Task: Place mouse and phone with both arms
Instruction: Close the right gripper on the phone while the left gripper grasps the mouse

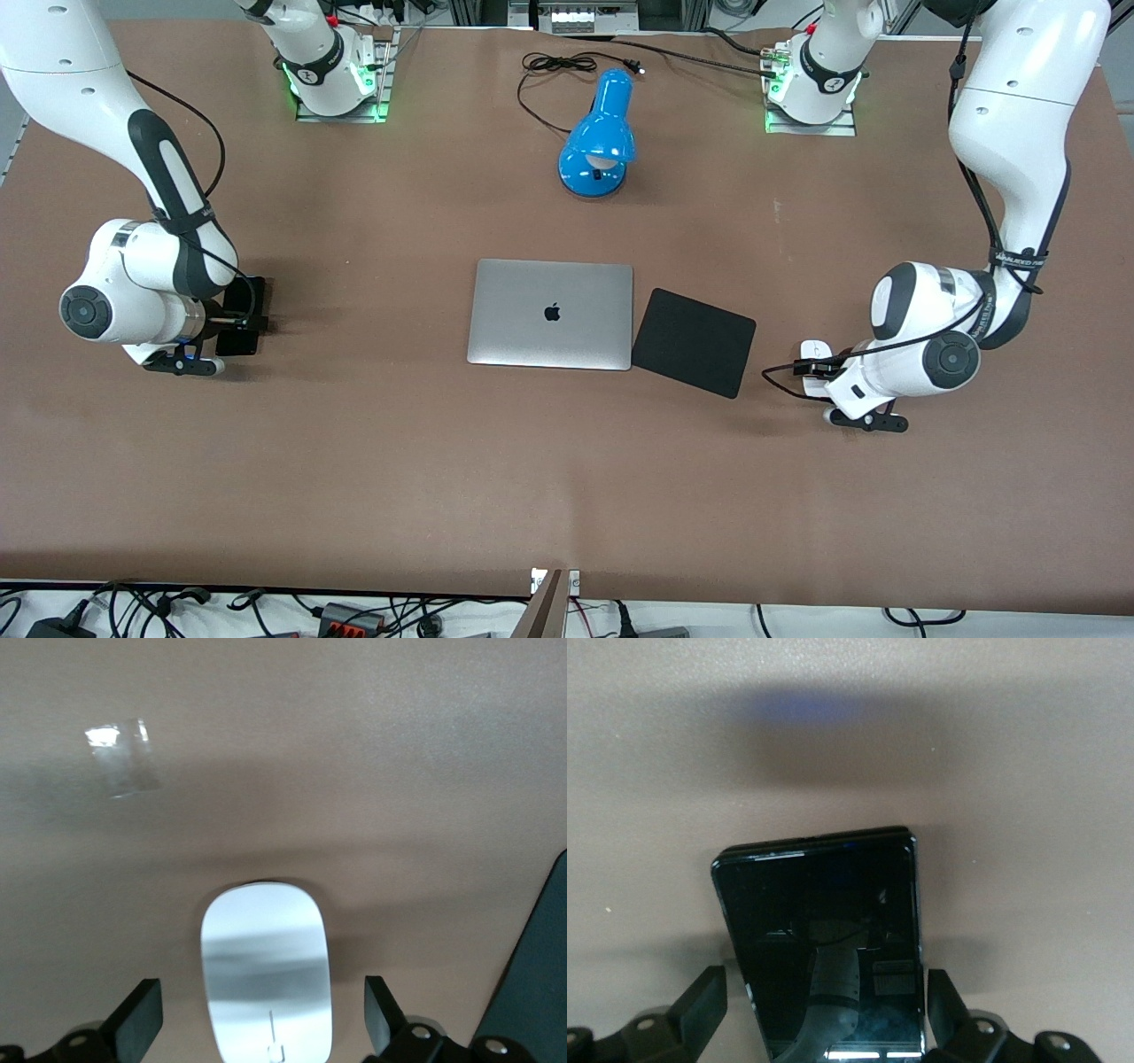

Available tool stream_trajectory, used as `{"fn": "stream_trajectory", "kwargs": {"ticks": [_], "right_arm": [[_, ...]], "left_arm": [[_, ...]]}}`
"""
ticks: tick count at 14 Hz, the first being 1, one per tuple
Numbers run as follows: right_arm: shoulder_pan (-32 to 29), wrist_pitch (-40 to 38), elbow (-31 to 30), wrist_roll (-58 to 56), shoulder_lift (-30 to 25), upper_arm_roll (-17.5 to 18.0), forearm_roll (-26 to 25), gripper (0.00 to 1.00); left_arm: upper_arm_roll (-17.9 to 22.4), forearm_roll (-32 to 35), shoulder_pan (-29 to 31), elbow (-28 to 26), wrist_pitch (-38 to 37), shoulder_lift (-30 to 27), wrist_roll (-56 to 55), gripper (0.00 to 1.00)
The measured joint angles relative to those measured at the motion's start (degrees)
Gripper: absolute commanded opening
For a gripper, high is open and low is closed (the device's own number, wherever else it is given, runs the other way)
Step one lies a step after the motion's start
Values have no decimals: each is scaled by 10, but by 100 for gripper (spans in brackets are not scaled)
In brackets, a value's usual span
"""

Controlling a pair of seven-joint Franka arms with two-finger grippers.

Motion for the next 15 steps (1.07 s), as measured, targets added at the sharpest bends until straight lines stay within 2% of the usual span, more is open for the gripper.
{"fn": "stream_trajectory", "kwargs": {"ticks": [6, 7, 9, 10, 12, 15], "right_arm": [[0, 0, 0, 0, 2, 0, 0, 100], [0, 0, 0, 0, 3, 0, 0, 85], [0, -4, 0, -1, 2, 0, 0, 68], [0, -9, 2, -1, -1, 0, 0, 56], [-1, -12, 2, -1, -1, 0, 0, 43], [-1, -27, 3, -1, -1, 0, 0, 38]], "left_arm": [[0, 0, -1, -10, 12, 0, 0, 98], [0, 0, -1, -10, 13, 0, 0, 95], [0, 0, -1, -10, 14, 0, 0, 89], [0, 0, -1, -11, 14, 0, 0, 85], [0, 0, -1, -11, 14, 0, 0, 80], [0, 0, -1, -11, 15, 0, 1, 73]]}}
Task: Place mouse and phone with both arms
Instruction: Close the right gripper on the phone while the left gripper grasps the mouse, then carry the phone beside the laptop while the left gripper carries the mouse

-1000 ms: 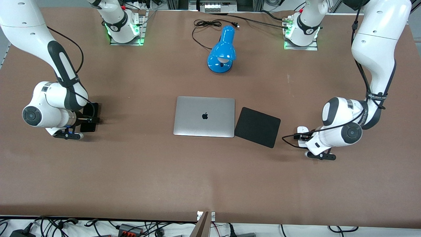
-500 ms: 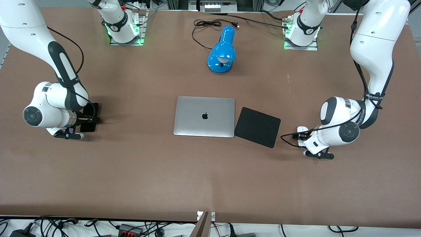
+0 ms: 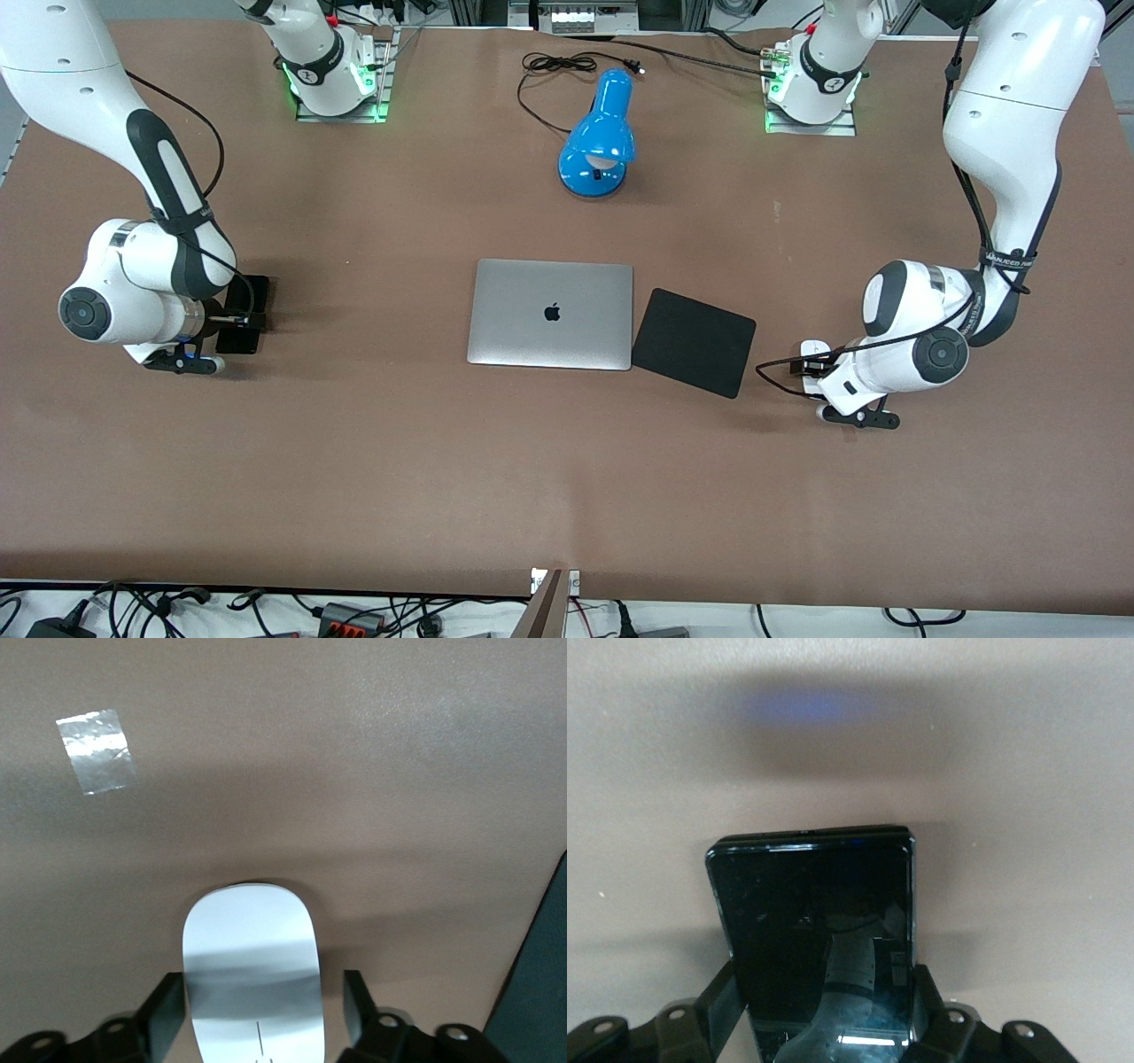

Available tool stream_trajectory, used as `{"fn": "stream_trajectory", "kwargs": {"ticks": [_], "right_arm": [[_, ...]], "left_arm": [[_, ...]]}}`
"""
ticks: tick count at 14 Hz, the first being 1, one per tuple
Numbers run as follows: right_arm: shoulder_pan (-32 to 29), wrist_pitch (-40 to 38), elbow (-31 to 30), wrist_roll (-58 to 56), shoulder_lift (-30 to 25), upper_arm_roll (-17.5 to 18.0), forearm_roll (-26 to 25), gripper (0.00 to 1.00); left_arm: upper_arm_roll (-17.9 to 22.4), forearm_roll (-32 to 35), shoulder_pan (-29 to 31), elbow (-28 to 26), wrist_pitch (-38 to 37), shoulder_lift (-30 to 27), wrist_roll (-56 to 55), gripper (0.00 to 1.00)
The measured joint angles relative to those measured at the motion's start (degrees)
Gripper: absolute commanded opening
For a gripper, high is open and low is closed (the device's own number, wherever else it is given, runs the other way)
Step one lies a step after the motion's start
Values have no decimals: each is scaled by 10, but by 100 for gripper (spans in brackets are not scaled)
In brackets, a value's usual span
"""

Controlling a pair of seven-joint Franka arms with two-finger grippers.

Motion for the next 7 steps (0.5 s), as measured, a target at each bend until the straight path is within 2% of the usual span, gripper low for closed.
{"fn": "stream_trajectory", "kwargs": {"ticks": [4, 7], "right_arm": [[9, -58, 20, 0, -7, 9, 0, 38], [64, -136, 74, 3, -25, 16, 3, 38]], "left_arm": [[0, 1, 0, 0, 1, 0, 1, 65], [0, 1, 0, 0, 1, 0, 1, 61]]}}
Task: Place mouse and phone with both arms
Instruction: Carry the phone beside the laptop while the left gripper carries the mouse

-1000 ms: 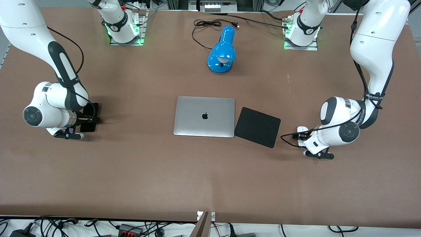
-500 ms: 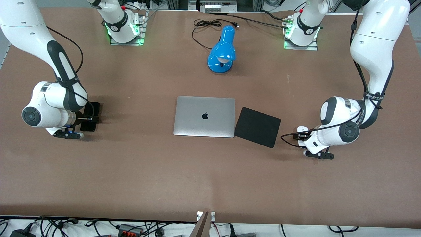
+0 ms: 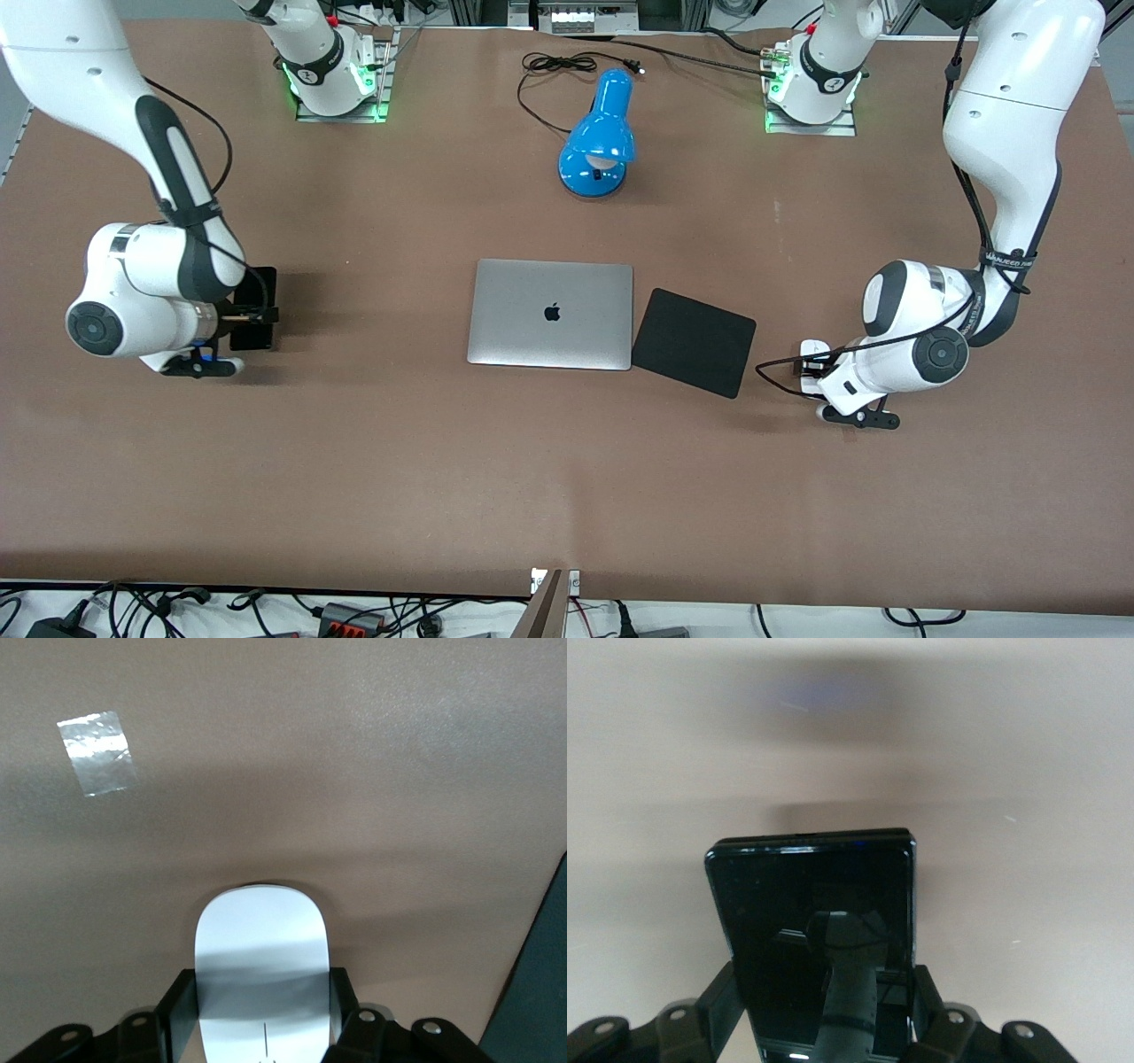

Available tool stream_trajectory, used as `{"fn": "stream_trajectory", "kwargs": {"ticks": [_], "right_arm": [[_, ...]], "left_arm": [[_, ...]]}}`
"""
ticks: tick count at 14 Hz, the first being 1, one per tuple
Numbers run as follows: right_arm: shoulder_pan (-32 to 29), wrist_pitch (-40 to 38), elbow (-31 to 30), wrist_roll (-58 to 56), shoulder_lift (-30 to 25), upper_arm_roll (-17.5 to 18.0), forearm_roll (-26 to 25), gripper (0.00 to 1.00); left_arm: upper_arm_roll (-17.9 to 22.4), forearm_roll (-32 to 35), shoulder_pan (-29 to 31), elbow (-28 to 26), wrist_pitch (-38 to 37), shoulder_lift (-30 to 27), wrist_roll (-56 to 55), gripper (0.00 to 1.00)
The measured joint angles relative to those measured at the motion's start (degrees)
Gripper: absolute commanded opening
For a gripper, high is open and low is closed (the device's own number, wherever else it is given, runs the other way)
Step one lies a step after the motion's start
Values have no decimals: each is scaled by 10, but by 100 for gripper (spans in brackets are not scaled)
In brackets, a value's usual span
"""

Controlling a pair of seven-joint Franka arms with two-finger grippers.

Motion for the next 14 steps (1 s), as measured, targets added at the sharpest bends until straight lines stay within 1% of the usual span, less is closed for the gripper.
{"fn": "stream_trajectory", "kwargs": {"ticks": [1, 4, 6, 8, 10, 12, 14], "right_arm": [[21, -9, 12, 3, -4, 1, 11, 38], [74, -4, 17, 5, 1, 2, 83, 38], [101, 17, 17, 36, 15, 2, 107, 38], [126, 45, 17, 87, 29, 2, 110, 38], [155, 68, 17, 141, 40, 2, 111, 38], [178, 83, 17, 180, 45, 2, 111, 38], [193, 91, 17, 207, 48, 2, 112, 38]], "left_arm": [[0, 0, 0, 0, 0, 0, 0, 60], [-1, 0, -3, 0, 0, 0, 0, 60], [-2, 0, -18, 2, -3, -1, 0, 60], [-5, 0, -37, 19, -25, -2, -1, 60], [-7, 0, -59, 50, -69, -5, -16, 60], [-9, -12, -90, 67, -97, -9, -69, 60], [-10, -43, -133, 69, -100, -8, -134, 60]]}}
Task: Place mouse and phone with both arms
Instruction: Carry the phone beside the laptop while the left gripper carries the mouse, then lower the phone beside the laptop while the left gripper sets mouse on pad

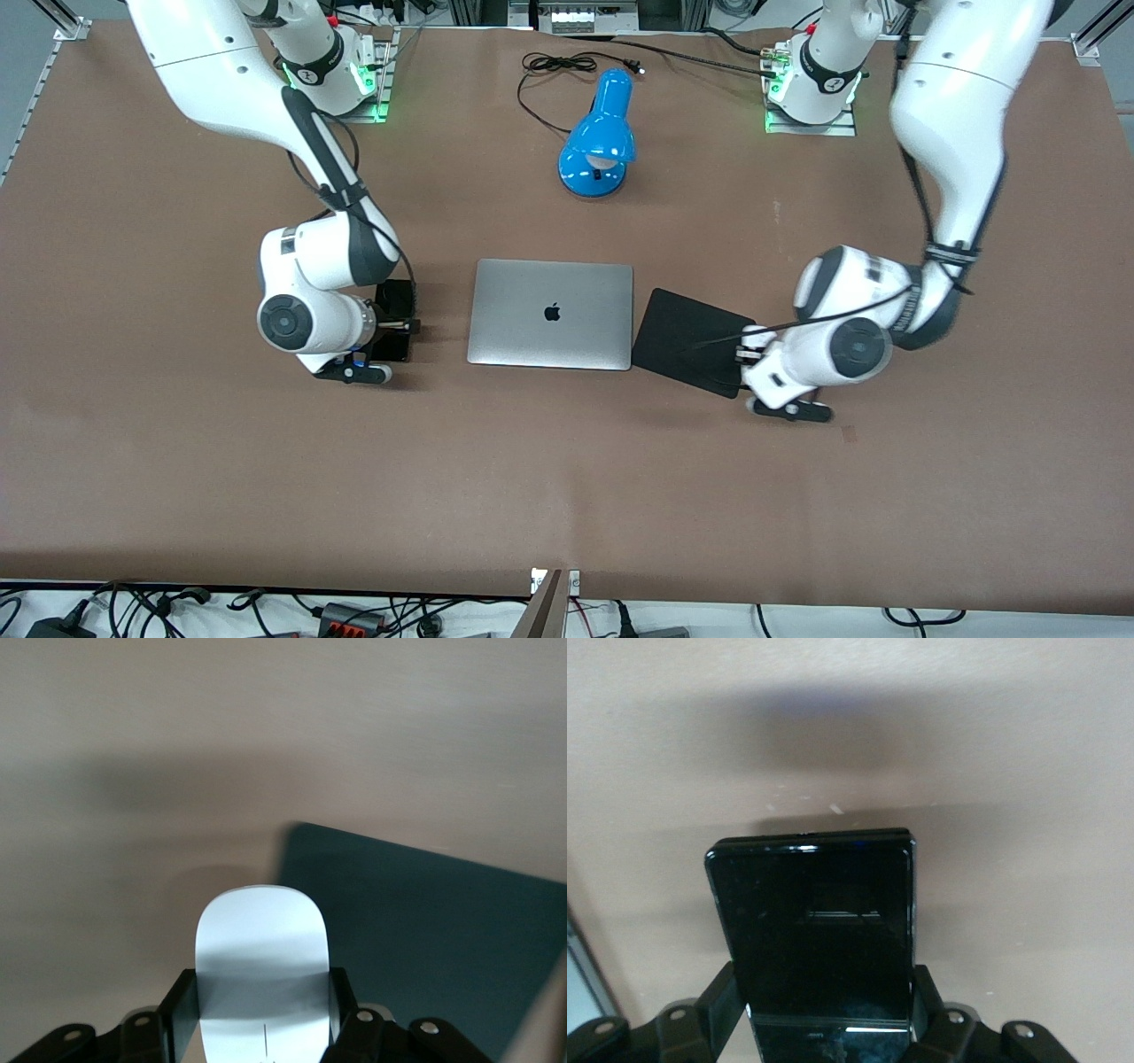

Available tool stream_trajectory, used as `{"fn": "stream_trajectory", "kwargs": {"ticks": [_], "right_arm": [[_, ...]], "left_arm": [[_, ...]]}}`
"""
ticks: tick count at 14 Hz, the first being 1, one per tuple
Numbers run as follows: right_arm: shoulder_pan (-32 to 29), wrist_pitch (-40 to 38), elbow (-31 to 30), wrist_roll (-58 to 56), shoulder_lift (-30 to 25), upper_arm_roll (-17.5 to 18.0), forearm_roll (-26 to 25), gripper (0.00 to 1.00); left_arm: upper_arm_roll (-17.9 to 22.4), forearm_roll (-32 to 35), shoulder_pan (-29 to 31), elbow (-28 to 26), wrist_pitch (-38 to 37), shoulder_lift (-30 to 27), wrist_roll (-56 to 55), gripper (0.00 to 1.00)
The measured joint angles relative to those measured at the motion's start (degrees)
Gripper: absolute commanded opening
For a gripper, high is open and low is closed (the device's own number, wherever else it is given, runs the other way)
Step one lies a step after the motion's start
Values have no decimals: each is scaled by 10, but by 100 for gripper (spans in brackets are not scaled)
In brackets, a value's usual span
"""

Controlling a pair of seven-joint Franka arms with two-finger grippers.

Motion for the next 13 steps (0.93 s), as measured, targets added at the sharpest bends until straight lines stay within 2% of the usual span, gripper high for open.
{"fn": "stream_trajectory", "kwargs": {"ticks": [5, 13], "right_arm": [[18, 18, 0, 30, 11, 0, 19, 38], [37, 44, 0, 35, 30, -1, 27, 38]], "left_arm": [[0, -9, -53, 0, 27, 16, -37, 61], [5, -9, -53, 0, 47, 35, -40, 61]]}}
